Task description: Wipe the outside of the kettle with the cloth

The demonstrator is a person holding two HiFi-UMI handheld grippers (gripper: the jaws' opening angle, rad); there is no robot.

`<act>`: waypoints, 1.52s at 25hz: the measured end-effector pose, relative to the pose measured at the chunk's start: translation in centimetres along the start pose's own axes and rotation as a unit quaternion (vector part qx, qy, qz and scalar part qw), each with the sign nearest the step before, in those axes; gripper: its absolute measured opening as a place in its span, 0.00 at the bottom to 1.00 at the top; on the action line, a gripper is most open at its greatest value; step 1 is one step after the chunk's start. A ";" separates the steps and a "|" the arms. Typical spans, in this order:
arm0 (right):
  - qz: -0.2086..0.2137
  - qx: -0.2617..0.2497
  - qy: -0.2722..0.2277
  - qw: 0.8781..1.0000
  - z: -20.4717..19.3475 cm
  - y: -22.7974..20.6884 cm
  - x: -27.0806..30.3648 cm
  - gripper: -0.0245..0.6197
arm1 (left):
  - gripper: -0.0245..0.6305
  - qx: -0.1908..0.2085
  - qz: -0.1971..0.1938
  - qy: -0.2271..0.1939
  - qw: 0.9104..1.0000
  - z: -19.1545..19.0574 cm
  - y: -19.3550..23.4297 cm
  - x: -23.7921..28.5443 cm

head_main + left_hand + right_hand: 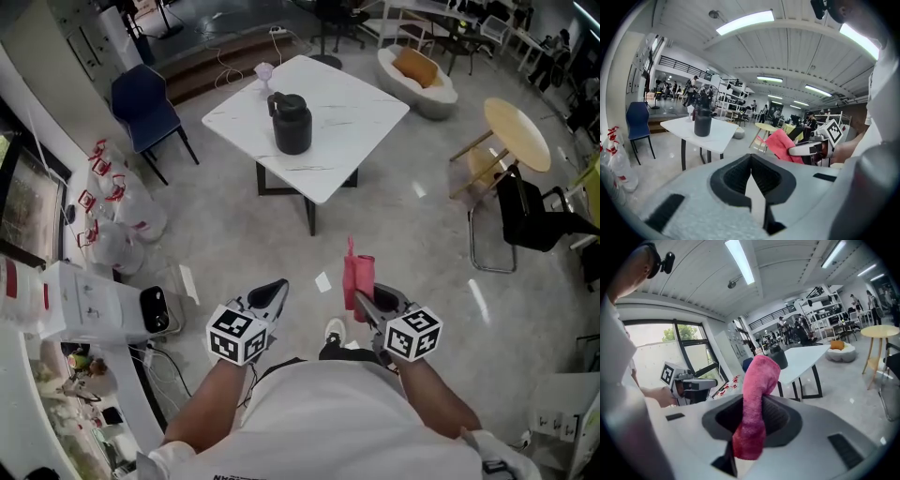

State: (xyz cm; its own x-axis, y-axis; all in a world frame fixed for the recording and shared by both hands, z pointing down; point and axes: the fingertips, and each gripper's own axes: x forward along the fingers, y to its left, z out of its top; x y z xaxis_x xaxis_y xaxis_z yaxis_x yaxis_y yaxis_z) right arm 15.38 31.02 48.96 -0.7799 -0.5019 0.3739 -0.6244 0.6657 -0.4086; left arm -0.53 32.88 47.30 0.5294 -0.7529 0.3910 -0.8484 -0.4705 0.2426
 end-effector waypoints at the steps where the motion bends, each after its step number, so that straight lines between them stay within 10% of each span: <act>1: 0.005 -0.004 -0.002 1.000 1.1 -0.9 0.6 0.21 | 0.04 0.002 0.005 -0.007 1.000 1.3 0.5 1.0; 22: 0.042 0.001 0.028 0.999 7.0 -12.5 6.7 0.21 | 0.04 -0.028 0.036 0.019 0.999 4.8 4.3 12.6; 38: 0.007 -0.008 0.016 1.000 15.7 -16.4 18.6 0.21 | 0.04 -0.008 0.003 0.005 1.000 12.5 17.2 19.2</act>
State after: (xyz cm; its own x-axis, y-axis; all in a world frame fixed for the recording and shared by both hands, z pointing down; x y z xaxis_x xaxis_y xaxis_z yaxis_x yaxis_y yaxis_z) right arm 10.45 2.11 49.49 -0.7867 -0.4748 0.3945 -0.6123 0.6820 -0.4001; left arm -4.94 4.56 47.91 0.5245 -0.7513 0.4006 -0.8514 -0.4586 0.2546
